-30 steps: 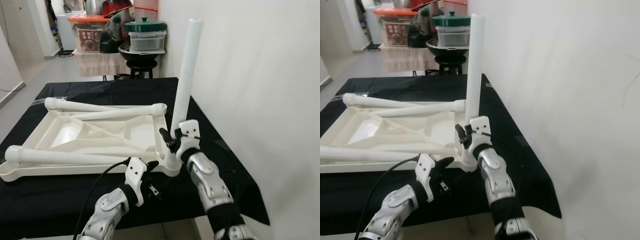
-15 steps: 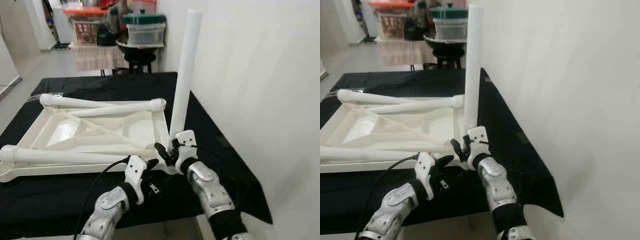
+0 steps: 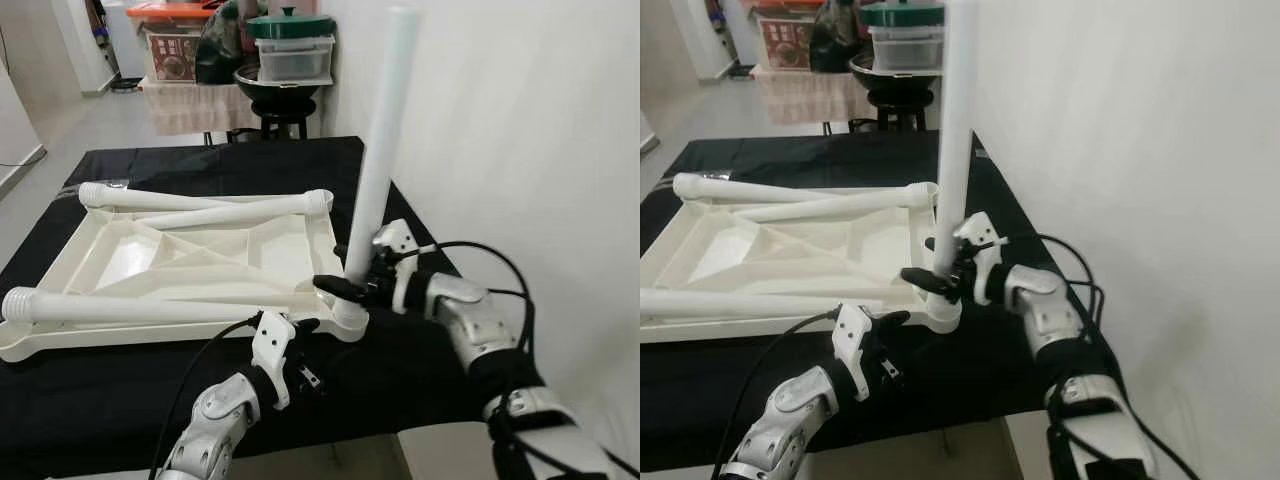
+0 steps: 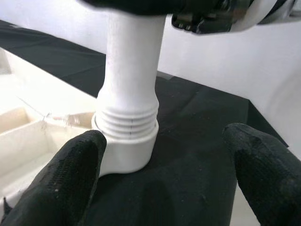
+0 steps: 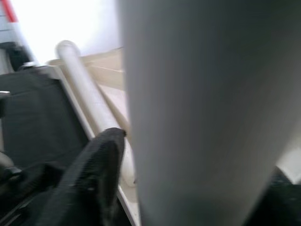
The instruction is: Building children table
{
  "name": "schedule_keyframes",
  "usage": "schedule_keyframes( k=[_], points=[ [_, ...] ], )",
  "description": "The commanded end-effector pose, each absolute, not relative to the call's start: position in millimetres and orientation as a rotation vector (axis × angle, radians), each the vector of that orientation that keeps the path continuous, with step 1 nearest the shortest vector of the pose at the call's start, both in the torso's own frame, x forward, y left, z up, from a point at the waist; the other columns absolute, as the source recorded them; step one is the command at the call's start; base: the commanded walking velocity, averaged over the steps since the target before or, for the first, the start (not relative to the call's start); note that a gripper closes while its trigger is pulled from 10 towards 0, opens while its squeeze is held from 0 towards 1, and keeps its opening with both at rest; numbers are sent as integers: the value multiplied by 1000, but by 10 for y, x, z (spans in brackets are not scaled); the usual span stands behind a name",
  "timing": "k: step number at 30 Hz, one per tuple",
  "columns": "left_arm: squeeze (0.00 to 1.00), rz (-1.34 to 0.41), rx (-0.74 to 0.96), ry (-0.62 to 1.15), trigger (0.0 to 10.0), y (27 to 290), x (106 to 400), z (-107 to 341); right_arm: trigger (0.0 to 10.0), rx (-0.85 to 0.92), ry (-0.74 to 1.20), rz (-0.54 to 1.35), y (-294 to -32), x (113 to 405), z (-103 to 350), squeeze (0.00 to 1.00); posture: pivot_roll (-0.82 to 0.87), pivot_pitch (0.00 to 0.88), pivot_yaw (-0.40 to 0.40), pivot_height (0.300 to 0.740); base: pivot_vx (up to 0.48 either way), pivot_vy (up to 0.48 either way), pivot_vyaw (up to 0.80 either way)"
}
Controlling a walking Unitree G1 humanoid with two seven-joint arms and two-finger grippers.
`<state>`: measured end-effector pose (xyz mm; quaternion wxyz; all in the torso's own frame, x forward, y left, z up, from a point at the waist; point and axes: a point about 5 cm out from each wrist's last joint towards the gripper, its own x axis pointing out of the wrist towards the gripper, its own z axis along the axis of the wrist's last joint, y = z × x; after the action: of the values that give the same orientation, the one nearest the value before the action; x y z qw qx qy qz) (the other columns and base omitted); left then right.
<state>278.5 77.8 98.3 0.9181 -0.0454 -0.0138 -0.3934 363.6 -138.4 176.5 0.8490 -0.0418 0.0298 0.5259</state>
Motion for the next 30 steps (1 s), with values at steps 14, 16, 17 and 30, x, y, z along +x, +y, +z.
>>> schedule_keyframes(
  k=[14, 16, 17, 30],
  points=[
    [0, -803, -90, -14, 10000, 793, 2769, 971, 0, -31, 112, 1040, -1374, 3706, 1607, 0, 41, 0, -77, 740, 0, 0, 0],
    [0, -802, -89, -15, 10000, 796, 2765, 972, 0, -56, 159, 957, -1324, 3697, 1475, 0, 41, 0, -77, 740, 0, 0, 0],
    [0, -801, -88, -15, 10000, 805, 2757, 972, 0, -90, 202, 822, -1265, 3706, 1345, 0, 36, 0, -79, 740, 0, 0, 0],
    [0, -801, -85, -7, 10000, 847, 2722, 958, 0, -11, 243, 246, -906, 3500, 968, 0, 41, 0, -68, 740, 0, 0, 0]
  ],
)
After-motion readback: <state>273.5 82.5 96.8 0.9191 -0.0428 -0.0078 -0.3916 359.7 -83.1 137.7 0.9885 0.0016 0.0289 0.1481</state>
